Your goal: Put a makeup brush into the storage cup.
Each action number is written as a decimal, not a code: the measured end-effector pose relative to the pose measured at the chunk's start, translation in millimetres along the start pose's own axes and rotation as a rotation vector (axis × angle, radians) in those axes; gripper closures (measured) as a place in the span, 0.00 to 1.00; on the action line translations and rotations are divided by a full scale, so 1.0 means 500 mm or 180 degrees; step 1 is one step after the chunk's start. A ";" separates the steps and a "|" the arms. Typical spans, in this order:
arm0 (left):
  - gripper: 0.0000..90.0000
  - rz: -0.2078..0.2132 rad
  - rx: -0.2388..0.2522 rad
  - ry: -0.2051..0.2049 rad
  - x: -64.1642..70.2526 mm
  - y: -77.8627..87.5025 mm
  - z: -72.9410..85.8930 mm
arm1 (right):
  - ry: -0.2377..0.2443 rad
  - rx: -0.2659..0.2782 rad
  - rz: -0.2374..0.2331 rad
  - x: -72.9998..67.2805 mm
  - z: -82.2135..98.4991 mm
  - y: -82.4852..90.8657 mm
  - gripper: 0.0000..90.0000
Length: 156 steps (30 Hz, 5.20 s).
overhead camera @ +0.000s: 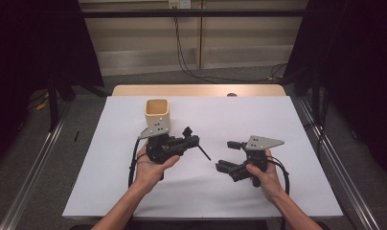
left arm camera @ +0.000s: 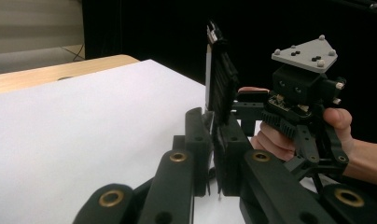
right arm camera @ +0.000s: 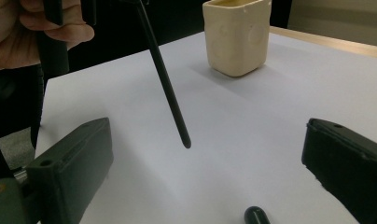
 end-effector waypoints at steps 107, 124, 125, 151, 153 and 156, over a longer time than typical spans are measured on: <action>0.95 -0.1033 0.0089 0.0080 -0.176 0.191 -0.116 | -0.0130 0.0122 0.1310 0.048 0.078 0.187 0.00; 0.95 -0.1173 0.0178 0.0053 -0.202 0.203 -0.171 | -0.0167 0.0113 0.1280 0.050 0.080 0.187 0.00; 0.95 -0.1193 0.0188 0.0051 -0.205 0.203 -0.175 | -0.0170 0.0117 0.1269 0.050 0.080 0.186 0.00; 0.95 -0.1440 0.0170 0.0040 -0.254 0.171 -0.213 | -0.0188 0.0134 0.1232 0.049 0.081 0.187 0.00; 0.95 -0.1448 0.0164 0.0042 -0.256 0.168 -0.211 | -0.0193 0.0132 0.1230 0.049 0.081 0.187 0.00; 0.95 -0.1458 0.0140 0.0031 -0.259 0.166 -0.209 | -0.0188 0.0132 0.1230 0.049 0.081 0.187 0.00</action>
Point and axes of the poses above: each handheld gripper's, and its own axes: y roughly backward along the jaws, z roughly out of its underside, x roughly to its right, the point moved 5 cm from there along -y, roughly forward along the jaws, and after that the axes turned 8 degrees about y, right-handed, at the moved point
